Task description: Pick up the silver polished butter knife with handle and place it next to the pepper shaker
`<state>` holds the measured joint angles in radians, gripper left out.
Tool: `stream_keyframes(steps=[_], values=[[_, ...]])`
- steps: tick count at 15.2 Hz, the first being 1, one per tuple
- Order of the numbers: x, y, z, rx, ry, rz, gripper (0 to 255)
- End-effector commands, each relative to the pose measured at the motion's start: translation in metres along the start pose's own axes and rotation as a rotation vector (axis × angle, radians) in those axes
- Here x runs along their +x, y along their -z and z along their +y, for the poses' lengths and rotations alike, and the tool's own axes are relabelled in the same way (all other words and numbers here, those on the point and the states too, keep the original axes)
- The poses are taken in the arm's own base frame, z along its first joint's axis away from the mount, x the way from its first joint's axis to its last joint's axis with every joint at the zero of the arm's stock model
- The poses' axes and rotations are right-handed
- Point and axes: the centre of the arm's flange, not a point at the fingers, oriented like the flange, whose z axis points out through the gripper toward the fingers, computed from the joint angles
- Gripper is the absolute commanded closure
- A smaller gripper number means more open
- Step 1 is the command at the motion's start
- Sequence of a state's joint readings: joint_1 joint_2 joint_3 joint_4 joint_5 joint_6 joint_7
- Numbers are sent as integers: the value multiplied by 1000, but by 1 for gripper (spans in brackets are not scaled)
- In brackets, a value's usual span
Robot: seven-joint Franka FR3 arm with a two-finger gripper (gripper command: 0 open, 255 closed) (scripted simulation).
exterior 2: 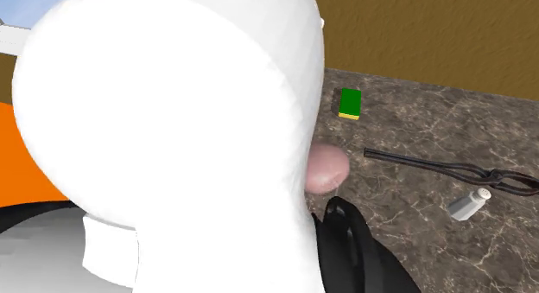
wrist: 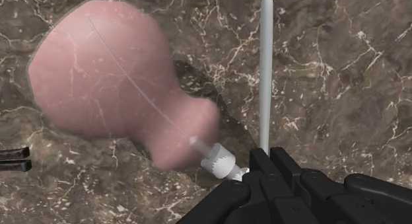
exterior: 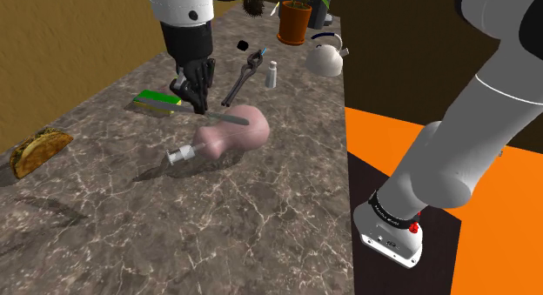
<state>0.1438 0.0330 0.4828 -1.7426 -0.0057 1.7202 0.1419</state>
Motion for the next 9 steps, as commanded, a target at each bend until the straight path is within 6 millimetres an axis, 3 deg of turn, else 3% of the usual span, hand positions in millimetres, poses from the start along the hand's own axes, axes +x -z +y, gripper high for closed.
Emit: stream_keyframes(steps=[1, 9], values=[[-7, -2, 27, 1, 2, 0, 255], [-36, -3, 129, 1, 2, 0, 255]])
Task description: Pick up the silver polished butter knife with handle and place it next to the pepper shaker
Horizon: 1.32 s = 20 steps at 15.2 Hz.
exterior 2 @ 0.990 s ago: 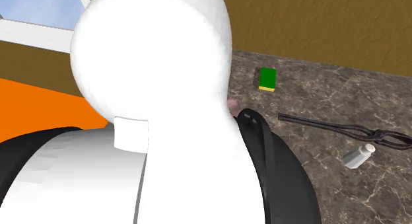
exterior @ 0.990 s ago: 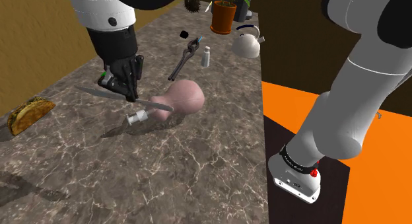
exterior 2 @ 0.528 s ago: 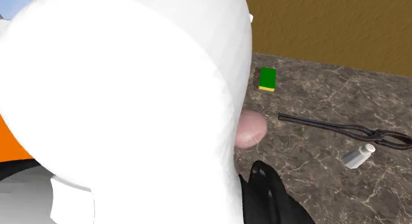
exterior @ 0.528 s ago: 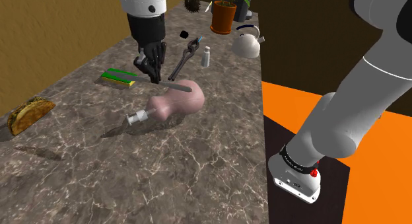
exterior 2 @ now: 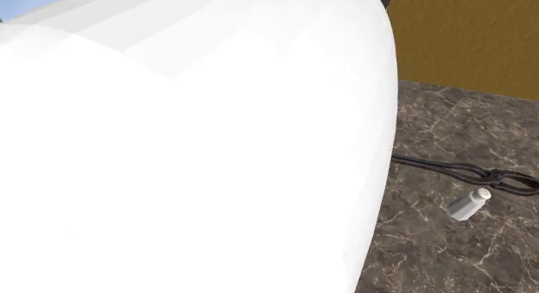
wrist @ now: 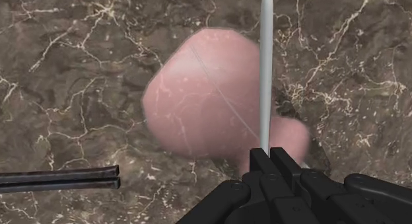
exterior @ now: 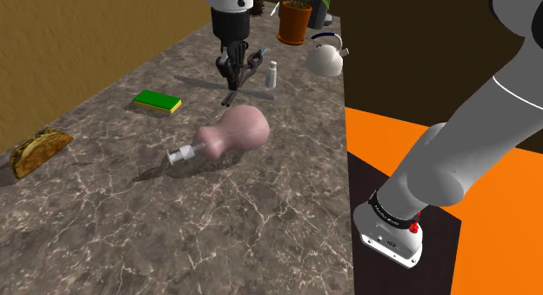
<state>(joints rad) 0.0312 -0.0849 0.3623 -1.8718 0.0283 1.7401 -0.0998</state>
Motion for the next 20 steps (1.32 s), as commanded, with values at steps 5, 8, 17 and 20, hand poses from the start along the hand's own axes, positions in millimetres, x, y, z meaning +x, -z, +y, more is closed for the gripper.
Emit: stream_keyframes(steps=[5, 8, 17, 20], values=[[-22, -2, 76, 0, 2, 0, 255], [-33, -3, 114, 0, 2, 0, 255], [-65, -4, 228, 0, 2, 0, 255], [-71, -10, 253, 0, 2, 0, 255]])
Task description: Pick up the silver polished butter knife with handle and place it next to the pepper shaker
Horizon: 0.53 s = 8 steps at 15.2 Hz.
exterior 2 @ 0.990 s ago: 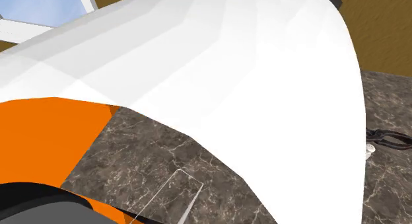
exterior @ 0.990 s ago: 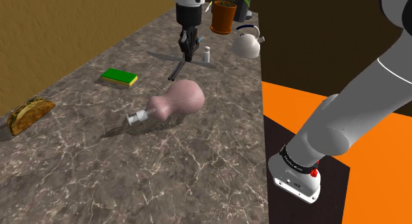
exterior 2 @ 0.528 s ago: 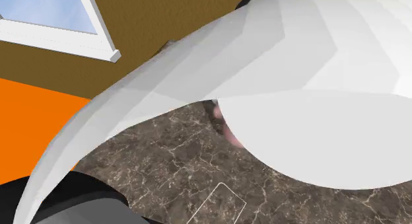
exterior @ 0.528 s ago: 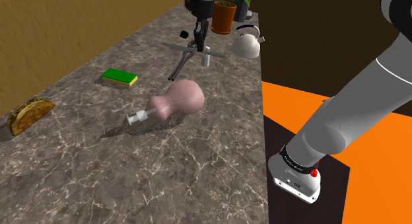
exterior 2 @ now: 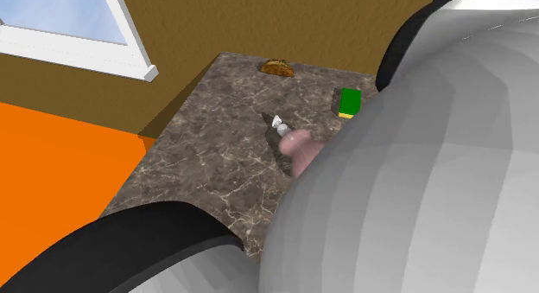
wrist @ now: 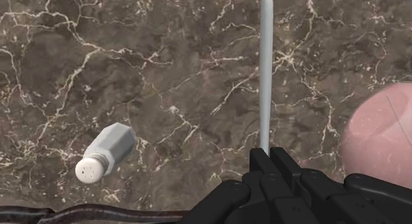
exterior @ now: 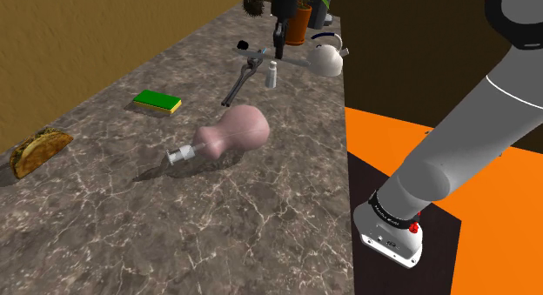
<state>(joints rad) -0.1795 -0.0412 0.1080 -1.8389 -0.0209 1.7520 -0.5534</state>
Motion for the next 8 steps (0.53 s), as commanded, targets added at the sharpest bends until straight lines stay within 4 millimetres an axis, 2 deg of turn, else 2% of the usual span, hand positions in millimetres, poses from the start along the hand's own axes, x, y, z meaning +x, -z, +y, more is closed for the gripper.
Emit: stream_keyframes(steps=[1, 8], values=[[-3, -8, 5, 0, 1, 0, 255], [-1, -45, 5, 0, 1, 0, 255]])
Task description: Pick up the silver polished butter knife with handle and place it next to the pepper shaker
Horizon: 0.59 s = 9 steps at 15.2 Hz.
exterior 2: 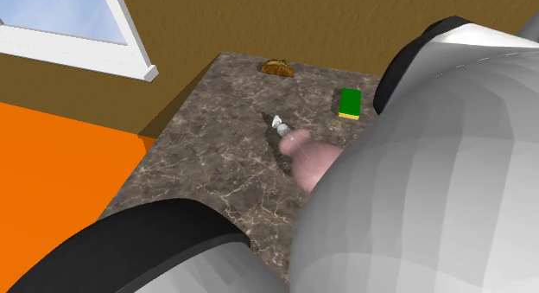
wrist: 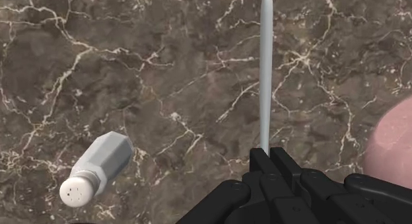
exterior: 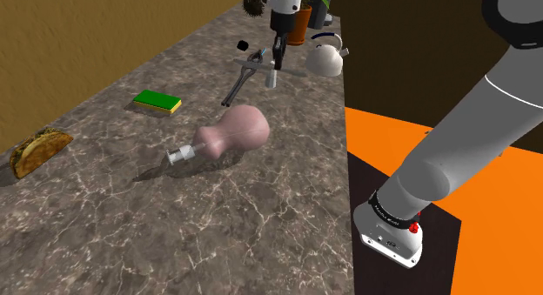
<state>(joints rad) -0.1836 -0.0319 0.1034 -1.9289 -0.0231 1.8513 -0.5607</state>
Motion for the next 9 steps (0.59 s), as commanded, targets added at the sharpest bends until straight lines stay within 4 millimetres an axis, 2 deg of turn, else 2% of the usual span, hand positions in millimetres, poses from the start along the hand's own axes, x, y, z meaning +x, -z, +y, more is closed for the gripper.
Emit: stream_keyframes(steps=[1, 9], values=[[0, -11, 0, 0, 0, 0, 255], [2, -53, 1, 0, 0, 0, 255]])
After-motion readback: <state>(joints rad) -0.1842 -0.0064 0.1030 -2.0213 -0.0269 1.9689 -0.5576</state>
